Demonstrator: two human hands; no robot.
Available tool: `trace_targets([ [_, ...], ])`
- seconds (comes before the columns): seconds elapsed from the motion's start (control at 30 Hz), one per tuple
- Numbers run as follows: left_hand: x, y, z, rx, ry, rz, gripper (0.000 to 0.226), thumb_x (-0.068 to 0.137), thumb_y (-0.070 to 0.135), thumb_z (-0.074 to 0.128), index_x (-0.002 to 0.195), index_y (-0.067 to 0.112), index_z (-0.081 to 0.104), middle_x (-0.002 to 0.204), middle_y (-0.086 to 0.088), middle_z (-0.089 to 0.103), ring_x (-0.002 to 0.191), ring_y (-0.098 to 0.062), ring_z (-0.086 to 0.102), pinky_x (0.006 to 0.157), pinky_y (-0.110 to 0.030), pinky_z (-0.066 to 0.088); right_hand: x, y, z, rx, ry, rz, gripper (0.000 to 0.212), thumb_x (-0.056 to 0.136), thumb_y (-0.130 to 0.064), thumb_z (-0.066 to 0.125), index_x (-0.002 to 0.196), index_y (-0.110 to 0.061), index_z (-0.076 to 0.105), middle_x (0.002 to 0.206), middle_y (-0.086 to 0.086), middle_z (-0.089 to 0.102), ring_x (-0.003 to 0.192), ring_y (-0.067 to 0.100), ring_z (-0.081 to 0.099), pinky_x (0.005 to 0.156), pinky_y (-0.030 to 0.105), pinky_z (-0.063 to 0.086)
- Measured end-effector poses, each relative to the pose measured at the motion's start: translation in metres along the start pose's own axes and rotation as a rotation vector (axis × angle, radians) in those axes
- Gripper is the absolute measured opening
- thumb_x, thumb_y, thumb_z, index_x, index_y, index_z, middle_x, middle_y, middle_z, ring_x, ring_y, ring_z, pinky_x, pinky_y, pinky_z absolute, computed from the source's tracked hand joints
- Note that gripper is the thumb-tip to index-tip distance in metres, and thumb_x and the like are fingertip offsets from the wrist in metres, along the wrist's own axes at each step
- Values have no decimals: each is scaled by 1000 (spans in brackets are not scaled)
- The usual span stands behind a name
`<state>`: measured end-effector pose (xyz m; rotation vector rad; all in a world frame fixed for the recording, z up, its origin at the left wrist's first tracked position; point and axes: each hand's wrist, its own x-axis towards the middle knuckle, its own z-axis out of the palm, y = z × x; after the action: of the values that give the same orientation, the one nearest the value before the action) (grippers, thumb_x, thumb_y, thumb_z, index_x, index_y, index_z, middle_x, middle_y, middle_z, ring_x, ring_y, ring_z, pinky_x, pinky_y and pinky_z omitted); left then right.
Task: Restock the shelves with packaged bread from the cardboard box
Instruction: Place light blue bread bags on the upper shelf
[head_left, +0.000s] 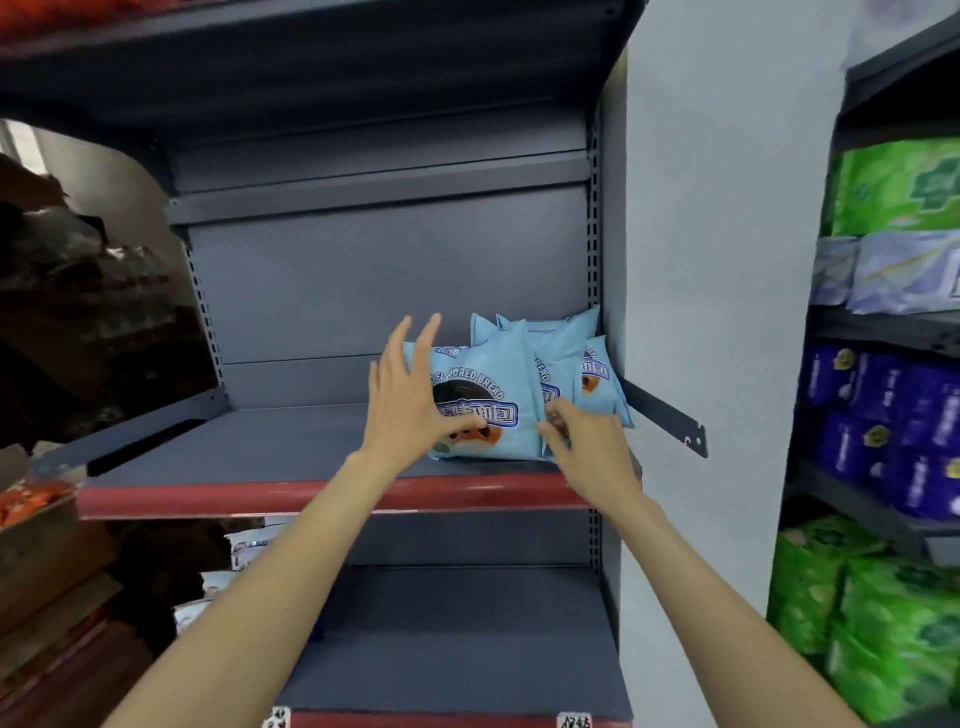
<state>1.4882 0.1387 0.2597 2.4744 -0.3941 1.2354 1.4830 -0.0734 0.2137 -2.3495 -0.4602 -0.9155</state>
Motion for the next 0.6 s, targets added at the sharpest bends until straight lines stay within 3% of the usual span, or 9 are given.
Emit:
trace_targets([
  [0.07, -3, 7, 9, -29, -39, -43, 115, 50, 85, 53, 144, 24, 27, 148, -9, 29, 139, -32, 20, 109, -53, 29, -3, 8, 1, -55, 116, 57, 13, 92, -20, 53, 97, -11, 62, 82, 3, 71, 79, 28, 64, 83, 34, 40],
  [0.17, -1, 34, 17, 8, -45, 52, 92, 61, 82, 48, 137, 30, 42, 147, -3, 29, 141, -27, 10, 100, -47, 43, -6, 27, -8, -224, 199, 173, 10, 89, -18, 52, 85, -14, 61, 77, 2, 67, 81, 28, 59, 75, 31, 20],
  [0.23, -1, 53, 21, 52, -66, 118, 86, 67, 76, 50, 140, 31, 39, 149, 0, 27, 141, -23, 7, 86, -39, 51, -6, 41, -15, -293, 174, 252, 11, 89, -20, 52, 83, -14, 60, 78, 5, 66, 84, 29, 56, 74, 34, 21],
  [0.33, -1, 67, 27, 97, -110, 148, 85, 73, 70, 57, 143, 27, 36, 145, 3, 32, 139, -18, 6, 78, -34, 54, -7, 48, -18, -306, 108, 272, 12, 90, -19, 51, 86, -10, 58, 80, 14, 66, 82, 36, 58, 72, 35, 27],
  [0.47, 4, 62, 25, 86, -202, 144, 86, 74, 70, 57, 146, 33, 28, 147, 8, 27, 140, -14, 4, 82, -35, 53, -10, 49, -21, -112, 18, 304, 15, 88, -15, 51, 76, -6, 51, 78, 17, 65, 76, 38, 57, 59, 34, 38],
  [0.53, 5, 58, 21, 37, -224, 183, 80, 77, 66, 57, 146, 34, 28, 148, 9, 28, 141, -12, 7, 90, -35, 49, -11, 50, -26, -65, -33, 339, 17, 85, -13, 51, 69, -9, 46, 75, 14, 63, 74, 36, 54, 57, 33, 37],
  [0.6, 3, 55, 18, -93, -169, 206, 68, 83, 54, 60, 143, 34, 35, 149, 7, 32, 140, -12, 13, 100, -32, 38, -11, 50, -30, -22, -52, 378, 15, 86, -17, 51, 74, -6, 51, 76, 12, 63, 76, 34, 55, 60, 34, 41],
])
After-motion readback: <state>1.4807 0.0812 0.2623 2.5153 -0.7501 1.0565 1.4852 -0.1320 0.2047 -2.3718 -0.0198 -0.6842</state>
